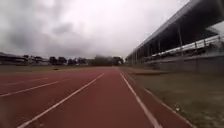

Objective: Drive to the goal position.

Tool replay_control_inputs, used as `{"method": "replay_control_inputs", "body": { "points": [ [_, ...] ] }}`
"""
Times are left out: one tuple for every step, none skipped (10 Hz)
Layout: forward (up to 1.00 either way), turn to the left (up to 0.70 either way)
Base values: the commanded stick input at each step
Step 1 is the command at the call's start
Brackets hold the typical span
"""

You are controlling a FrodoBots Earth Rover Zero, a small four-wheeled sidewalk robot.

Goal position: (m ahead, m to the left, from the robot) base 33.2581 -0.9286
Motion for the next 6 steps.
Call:
{"method": "replay_control_inputs", "body": {
  "points": [
    [0.70,0.00],
    [0.70,0.00],
    [0.70,0.00],
    [0.70,0.00],
    [0.70,0.00],
    [0.70,0.00]
  ]
}}
